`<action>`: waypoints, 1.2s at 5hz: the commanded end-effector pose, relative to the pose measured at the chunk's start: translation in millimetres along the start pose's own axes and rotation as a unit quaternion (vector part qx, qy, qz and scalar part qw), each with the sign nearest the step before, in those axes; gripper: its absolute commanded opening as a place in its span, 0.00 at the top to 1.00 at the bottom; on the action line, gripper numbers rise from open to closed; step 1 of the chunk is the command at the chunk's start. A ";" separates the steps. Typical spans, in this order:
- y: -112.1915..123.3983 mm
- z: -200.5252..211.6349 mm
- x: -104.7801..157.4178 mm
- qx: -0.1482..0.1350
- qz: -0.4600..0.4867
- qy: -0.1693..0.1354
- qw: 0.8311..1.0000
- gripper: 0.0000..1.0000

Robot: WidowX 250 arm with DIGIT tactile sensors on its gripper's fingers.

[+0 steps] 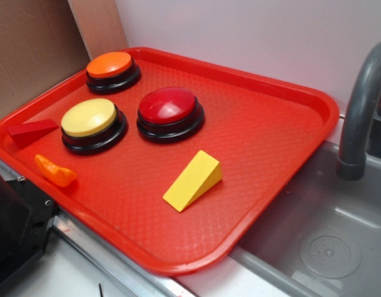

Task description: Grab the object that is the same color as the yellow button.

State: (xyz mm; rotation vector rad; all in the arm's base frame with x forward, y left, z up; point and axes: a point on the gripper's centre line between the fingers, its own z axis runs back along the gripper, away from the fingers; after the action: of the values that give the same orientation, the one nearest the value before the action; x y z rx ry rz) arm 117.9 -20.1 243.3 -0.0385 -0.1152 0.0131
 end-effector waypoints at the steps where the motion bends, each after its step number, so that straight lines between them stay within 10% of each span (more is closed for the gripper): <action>1: 0.0 0.0 0.0 0.000 0.000 0.000 1.000 0.00; 4: -91.8 -106.5 8.3 -0.029 -0.008 -0.009 0.999 0.00; 6: -92.6 -146.3 34.9 -0.027 -0.031 -0.033 0.999 0.00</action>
State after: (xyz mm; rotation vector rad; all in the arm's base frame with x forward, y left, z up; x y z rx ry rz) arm 166.7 -115.7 97.8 -0.0713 -0.1601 -0.0491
